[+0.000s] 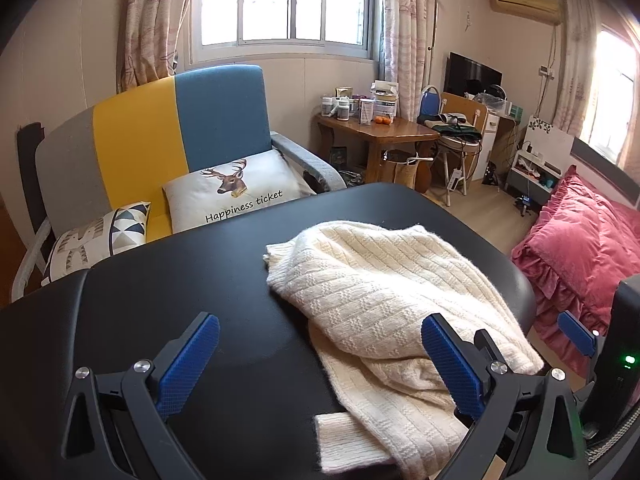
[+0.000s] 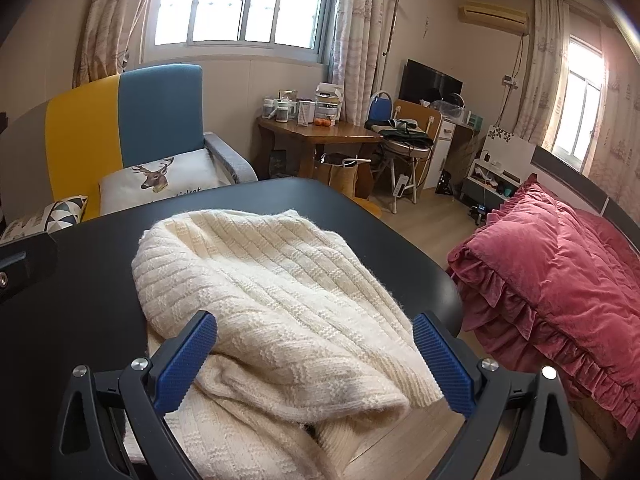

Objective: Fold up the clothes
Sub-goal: 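Grasp the cream sweater edge with the left gripper and lift it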

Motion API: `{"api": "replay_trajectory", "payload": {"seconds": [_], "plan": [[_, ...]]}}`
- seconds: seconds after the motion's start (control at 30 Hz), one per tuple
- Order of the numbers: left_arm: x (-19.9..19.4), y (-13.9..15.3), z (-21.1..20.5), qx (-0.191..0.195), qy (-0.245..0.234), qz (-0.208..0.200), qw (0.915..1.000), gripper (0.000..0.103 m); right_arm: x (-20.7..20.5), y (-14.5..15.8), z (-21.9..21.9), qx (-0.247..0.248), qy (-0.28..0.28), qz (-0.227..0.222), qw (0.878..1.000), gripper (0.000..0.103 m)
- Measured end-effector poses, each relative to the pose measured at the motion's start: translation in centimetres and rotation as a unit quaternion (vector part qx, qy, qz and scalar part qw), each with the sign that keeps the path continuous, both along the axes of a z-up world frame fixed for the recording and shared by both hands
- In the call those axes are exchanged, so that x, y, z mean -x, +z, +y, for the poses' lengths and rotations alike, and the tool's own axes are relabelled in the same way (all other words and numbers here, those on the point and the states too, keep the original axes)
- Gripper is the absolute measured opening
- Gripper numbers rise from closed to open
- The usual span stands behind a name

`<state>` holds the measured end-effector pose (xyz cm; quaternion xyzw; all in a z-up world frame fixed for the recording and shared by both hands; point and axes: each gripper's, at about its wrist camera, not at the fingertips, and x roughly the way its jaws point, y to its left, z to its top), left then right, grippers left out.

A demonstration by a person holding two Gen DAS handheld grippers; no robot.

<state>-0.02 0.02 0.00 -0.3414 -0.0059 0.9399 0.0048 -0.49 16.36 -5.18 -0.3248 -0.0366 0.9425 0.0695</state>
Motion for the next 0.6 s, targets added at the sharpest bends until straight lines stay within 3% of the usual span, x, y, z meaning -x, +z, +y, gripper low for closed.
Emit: {"api": "replay_trajectory", "payload": {"seconds": [0.23, 0.6], "plan": [[0.1, -0.3, -0.4, -0.017, -0.001, -0.006, 0.9998, 0.102, 0.1, -0.5, -0.7, -0.021, -0.001, -0.002, 1.0, 0.101], [0.0, -1.2, -1.7, -0.036, 0.006, -0.026, 0.999, 0.102, 0.2, -0.6, -1.3, -0.013, 0.004, -0.004, 1.0, 0.101]]}}
